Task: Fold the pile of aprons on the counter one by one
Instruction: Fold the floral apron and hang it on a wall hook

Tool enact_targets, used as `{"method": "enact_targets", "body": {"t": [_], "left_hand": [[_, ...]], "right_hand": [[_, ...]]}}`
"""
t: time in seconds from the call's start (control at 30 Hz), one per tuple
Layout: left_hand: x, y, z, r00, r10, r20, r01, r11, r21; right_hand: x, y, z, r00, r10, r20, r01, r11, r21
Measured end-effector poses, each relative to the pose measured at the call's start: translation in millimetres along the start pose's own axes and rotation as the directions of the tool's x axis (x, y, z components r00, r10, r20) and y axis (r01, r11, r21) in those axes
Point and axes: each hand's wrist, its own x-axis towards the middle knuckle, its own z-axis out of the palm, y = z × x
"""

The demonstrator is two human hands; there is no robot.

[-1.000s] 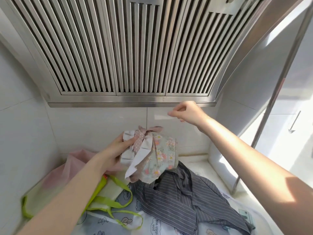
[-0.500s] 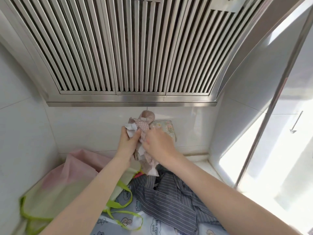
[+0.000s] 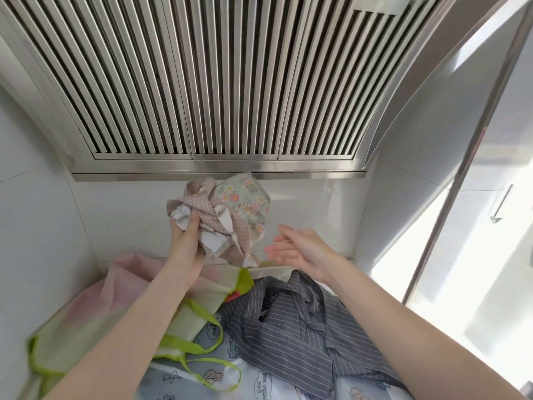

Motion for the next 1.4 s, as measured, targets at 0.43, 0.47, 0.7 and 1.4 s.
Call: {"method": "enact_targets", "body": {"t": [0.43,0.47,0.7,1.4], "left_hand": [[-12.4,-6.5,28.6,0.991,-0.095,0.098,0.08,0.985,0.152],[-11.2,-3.5,28.5,0.983,-0.137,0.118,0.116,0.979,0.17],[-3.6,10.4,-2.3,0.941,-0.333,0.066,0.224,0.754,0.617],[-29.6,-23.0,45.1,0.715,-0.55,0.431,0.302,0.8,0.519]], "right_hand": [[22.3,-10.0,27.1,0.985,0.07,0.156,-0.15,0.797,0.585],[24.5,-9.3,25.8,0.989,0.066,0.135,-0.135,0.784,0.606],[43.1,-0.9,3.7,0.976,-0.158,-0.152,0.218,0.753,0.621],[50.6,-5.9,0.6,0.966,-0.061,-0.251,0.245,0.528,0.813]]}}
